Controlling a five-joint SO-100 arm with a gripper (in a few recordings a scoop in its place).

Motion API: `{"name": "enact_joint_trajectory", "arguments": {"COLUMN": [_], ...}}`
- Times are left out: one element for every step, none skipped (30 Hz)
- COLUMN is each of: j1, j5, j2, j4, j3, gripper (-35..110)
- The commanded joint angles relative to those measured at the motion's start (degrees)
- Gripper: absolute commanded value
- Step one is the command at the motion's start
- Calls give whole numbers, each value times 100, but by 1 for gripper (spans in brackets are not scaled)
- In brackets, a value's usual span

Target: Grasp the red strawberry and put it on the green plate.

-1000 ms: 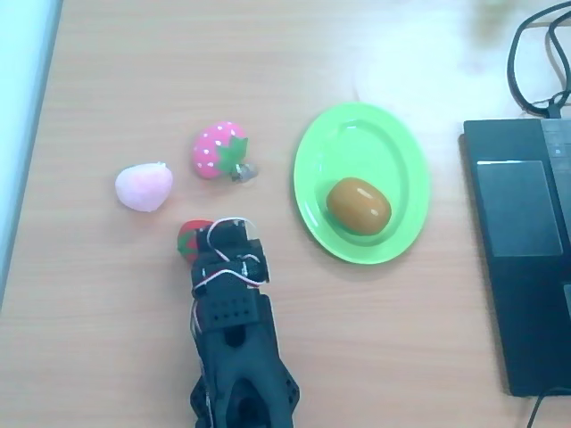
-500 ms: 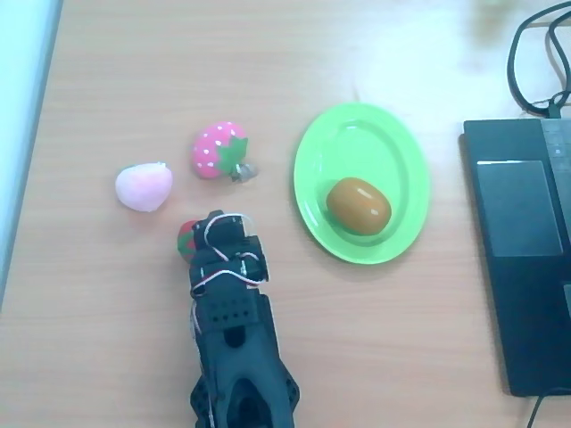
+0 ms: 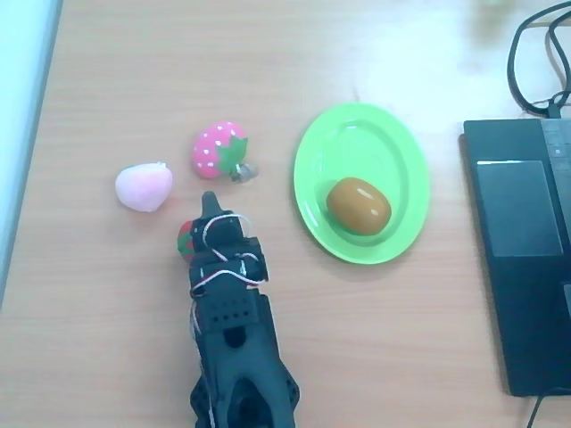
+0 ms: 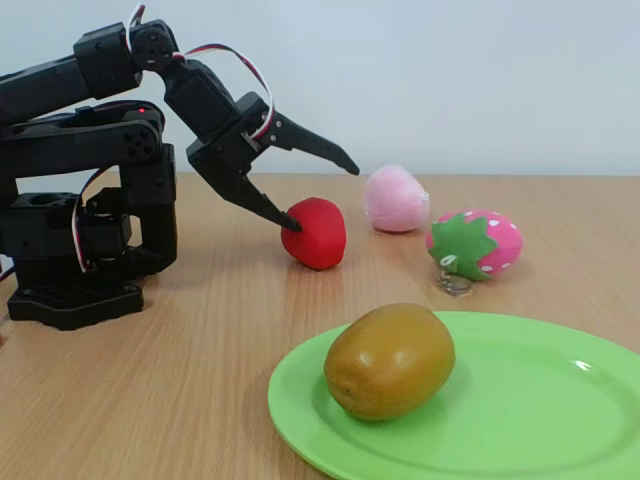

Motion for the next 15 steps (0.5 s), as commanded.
{"name": "enact_joint_trajectory", "arguments": {"j1": [-70, -70, -70, -53, -35, 0, 26, 53, 79, 79, 88, 88, 88, 88, 97], "j5": [-123, -123, -123, -123, -123, -123, -123, -123, -123, -123, -123, -123, -149, -158, -167], "j2": [132, 132, 132, 132, 132, 132, 132, 132, 132, 132, 132, 132, 132, 132, 132], "j4": [79, 79, 79, 79, 79, 88, 105, 105, 105, 105, 105, 105, 105, 105, 105], "j3": [18, 35, 35, 35, 35, 44, 53, 53, 53, 53, 53, 53, 62, 62, 62], "gripper": [41, 41, 41, 41, 41, 41, 42, 41, 40, 40, 40, 40, 40, 39, 39]}}
